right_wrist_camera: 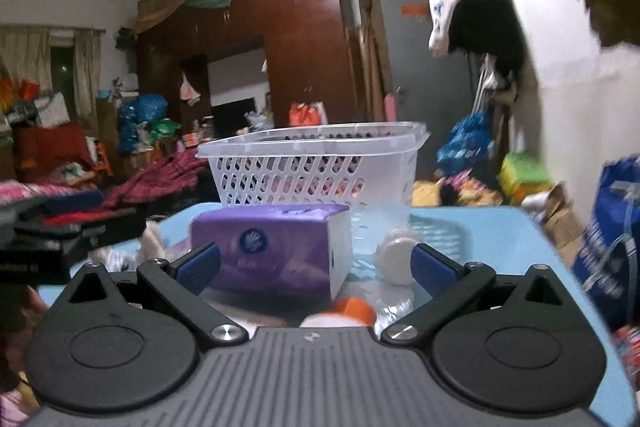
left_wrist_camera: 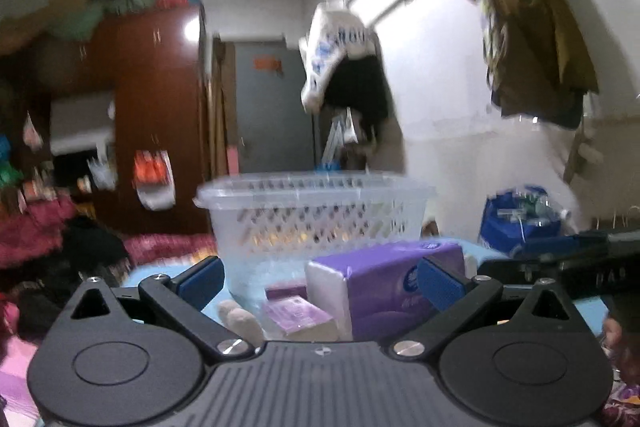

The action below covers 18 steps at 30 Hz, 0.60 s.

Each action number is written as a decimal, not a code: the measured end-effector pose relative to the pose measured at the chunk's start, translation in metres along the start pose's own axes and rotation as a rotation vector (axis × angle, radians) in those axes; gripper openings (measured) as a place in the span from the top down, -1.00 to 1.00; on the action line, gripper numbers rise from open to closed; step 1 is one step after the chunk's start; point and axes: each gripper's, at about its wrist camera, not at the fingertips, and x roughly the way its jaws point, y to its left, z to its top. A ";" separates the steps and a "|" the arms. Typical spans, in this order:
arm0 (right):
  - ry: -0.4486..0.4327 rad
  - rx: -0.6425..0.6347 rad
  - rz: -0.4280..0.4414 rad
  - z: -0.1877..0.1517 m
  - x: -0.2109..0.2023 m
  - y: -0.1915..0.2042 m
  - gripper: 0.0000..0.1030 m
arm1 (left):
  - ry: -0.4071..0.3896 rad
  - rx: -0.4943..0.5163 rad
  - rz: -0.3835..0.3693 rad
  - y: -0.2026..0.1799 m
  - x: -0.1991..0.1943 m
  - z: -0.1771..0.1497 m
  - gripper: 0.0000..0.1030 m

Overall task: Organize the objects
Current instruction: 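Grasp the purple Vinda tissue pack with the left gripper and lift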

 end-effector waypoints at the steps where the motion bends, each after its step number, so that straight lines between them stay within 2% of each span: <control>1: 0.009 0.017 0.013 0.003 0.006 -0.006 -1.00 | 0.013 -0.006 -0.019 0.002 0.007 0.001 -0.97; 5: 0.056 -0.017 0.038 0.010 0.028 -0.013 -0.99 | 0.073 0.009 -0.094 0.004 0.032 -0.001 -0.74; 10: 0.110 -0.064 0.109 0.008 0.037 -0.013 -0.69 | 0.129 0.028 -0.149 0.003 0.050 -0.008 -0.43; 14: 0.156 -0.100 0.155 0.007 0.043 -0.013 -0.47 | 0.139 0.027 -0.196 0.004 0.056 -0.011 -0.37; 18: 0.188 -0.099 0.207 0.005 0.048 -0.016 -0.30 | 0.154 0.021 -0.244 0.006 0.061 -0.012 -0.15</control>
